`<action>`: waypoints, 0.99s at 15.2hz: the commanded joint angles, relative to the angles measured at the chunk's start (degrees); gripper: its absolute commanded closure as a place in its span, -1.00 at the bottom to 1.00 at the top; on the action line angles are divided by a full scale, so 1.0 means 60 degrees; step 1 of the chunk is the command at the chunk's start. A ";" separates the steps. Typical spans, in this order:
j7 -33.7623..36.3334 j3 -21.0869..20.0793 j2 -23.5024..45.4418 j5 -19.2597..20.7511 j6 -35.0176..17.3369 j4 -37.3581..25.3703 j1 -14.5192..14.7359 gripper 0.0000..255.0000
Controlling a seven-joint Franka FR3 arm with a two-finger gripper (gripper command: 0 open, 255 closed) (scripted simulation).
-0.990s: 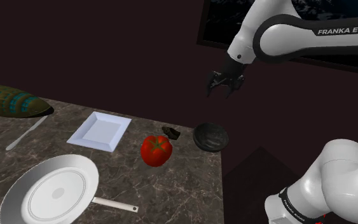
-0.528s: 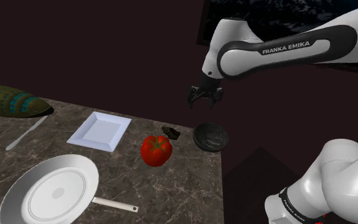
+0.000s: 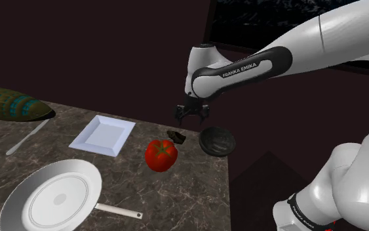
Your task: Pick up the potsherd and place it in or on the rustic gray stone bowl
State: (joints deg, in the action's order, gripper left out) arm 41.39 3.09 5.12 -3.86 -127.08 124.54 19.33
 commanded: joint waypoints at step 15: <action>0.0910 -0.0150 0.3337 -0.0118 -0.0906 -0.1513 0.0242 -1.00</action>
State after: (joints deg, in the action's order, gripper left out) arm 46.84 2.23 24.89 -4.53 -131.95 115.19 20.75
